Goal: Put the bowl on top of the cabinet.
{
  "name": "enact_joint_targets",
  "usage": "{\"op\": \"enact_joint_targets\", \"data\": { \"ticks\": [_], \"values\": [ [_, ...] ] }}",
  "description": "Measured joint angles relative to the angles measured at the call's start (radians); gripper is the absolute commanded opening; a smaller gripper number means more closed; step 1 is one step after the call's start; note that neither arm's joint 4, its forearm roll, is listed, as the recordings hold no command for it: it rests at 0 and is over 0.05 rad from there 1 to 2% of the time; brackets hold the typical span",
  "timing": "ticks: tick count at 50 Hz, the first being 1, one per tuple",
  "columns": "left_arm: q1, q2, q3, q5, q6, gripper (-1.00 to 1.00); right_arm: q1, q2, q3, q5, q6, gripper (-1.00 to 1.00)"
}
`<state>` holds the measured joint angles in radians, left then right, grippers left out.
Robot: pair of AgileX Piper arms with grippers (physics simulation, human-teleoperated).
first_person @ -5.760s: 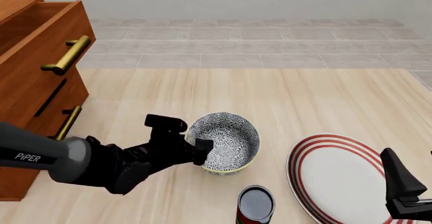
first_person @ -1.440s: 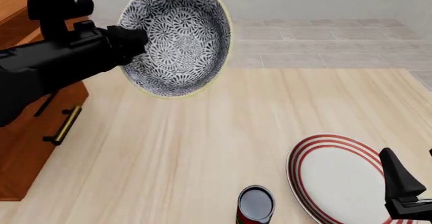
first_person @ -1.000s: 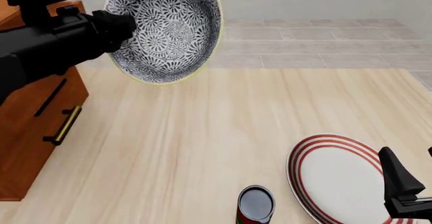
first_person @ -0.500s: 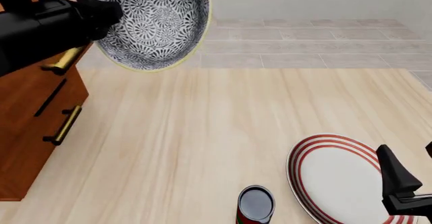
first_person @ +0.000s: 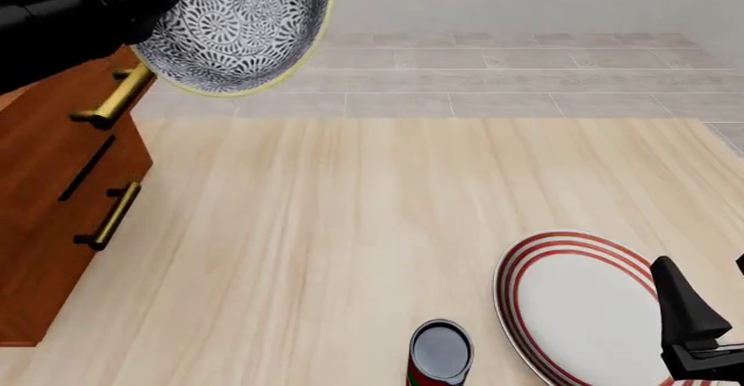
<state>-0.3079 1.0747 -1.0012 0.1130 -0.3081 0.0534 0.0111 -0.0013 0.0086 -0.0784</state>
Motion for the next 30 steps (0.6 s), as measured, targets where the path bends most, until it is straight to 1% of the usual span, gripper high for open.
{"op": "enact_joint_targets", "data": {
  "ticks": [17, 30],
  "values": [
    [0.056, -0.01, -0.013, 0.003, -0.011, -1.0, 0.0, 0.024, 0.0, -0.024, 0.0, 1.0],
    [0.095, -0.021, -0.024, 0.008, -0.02, -1.0, 0.001, 0.018, 0.0, -0.016, -0.001, 1.0]
  ]
}}
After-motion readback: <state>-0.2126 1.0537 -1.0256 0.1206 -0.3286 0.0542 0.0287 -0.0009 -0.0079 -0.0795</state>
